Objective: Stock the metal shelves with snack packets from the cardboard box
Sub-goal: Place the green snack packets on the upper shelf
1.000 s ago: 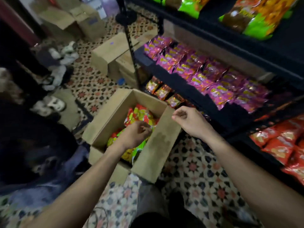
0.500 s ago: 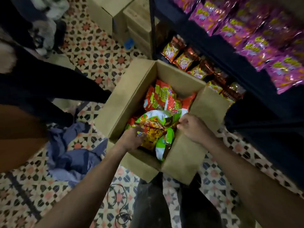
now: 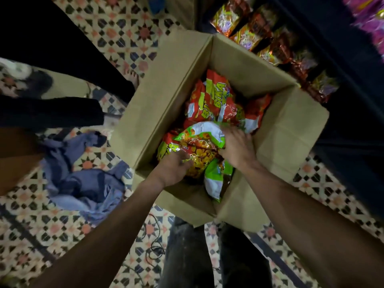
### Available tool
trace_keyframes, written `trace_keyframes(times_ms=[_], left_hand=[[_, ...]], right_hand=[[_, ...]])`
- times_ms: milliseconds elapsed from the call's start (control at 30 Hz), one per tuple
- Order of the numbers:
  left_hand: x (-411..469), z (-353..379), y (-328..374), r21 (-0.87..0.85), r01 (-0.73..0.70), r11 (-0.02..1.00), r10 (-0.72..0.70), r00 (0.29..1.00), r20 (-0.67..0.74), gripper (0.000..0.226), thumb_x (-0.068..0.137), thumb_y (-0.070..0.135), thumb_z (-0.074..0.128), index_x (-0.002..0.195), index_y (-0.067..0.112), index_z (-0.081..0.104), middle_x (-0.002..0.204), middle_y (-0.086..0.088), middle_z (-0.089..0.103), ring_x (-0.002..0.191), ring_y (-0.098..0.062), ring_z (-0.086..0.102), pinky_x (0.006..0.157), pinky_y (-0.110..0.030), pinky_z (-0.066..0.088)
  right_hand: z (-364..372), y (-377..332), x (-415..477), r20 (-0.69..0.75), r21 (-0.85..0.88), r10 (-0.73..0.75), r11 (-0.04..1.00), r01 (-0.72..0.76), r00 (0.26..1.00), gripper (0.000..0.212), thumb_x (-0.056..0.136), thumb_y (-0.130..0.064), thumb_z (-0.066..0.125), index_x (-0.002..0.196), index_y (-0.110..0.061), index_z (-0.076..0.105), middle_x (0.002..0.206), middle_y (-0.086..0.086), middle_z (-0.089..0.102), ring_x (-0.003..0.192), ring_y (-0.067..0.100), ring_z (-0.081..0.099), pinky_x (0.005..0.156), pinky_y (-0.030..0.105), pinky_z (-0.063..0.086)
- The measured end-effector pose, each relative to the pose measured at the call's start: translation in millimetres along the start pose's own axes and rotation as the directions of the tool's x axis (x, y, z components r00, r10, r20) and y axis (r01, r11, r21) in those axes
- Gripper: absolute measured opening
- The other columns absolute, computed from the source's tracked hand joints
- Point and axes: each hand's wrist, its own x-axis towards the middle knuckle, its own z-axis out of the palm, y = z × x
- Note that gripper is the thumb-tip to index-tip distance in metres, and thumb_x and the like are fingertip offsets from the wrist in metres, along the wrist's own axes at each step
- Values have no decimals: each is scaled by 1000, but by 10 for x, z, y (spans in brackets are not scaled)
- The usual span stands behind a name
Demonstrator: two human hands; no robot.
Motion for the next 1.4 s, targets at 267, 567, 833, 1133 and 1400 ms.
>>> trace_keyframes(times_ms=[267, 567, 833, 1133, 1400], left_hand=[[-113, 268, -70, -11, -43, 999, 43, 997, 57, 32, 96, 26, 61, 121, 6, 62, 123, -11, 66, 117, -25, 60, 97, -33, 48], [-53, 854, 387, 152, -118, 981, 90, 980, 175, 48, 97, 46, 54, 130, 11, 56, 125, -11, 64, 114, -29, 60, 86, -27, 42], [-124, 1039, 477, 250, -131, 959, 129, 991, 24, 9, 85, 9, 63, 82, 3, 69, 90, -17, 72, 89, -32, 67, 70, -36, 49], [-845, 881, 533, 183, -171, 968, 210, 952, -224, 20, 95, 16, 57, 109, 2, 57, 105, -23, 67, 99, -38, 62, 74, -35, 41], [-1899, 743, 1219, 272, -411, 870, 489, 788, -374, 16, 96, 18, 56, 101, 4, 50, 98, -23, 65, 97, -42, 61, 73, -38, 37]], right_hand=[[-357, 13, -354, -259, 390, 112, 921, -2, 960, 59, 77, -34, 73, 132, -17, 61, 112, 13, 68, 111, 32, 57, 89, 36, 43], [-790, 157, -898, -468, 657, 301, 747, 99, 831, 38, 85, -40, 72, 118, -20, 70, 103, 2, 72, 94, 18, 65, 84, 24, 47], [-948, 562, -1412, -472, 700, 438, 713, 24, 765, 33, 87, -39, 72, 116, -23, 66, 105, 0, 68, 103, 20, 61, 83, 30, 48], [-1090, 752, -2149, -501, 753, 498, 655, 72, 708, 28, 89, -35, 72, 110, -17, 66, 101, -7, 67, 97, 16, 62, 86, 33, 51], [-1593, 1035, -3225, -605, 735, 515, 654, 179, 607, 27, 87, -39, 71, 109, -23, 69, 95, -4, 70, 92, 13, 64, 87, 36, 54]])
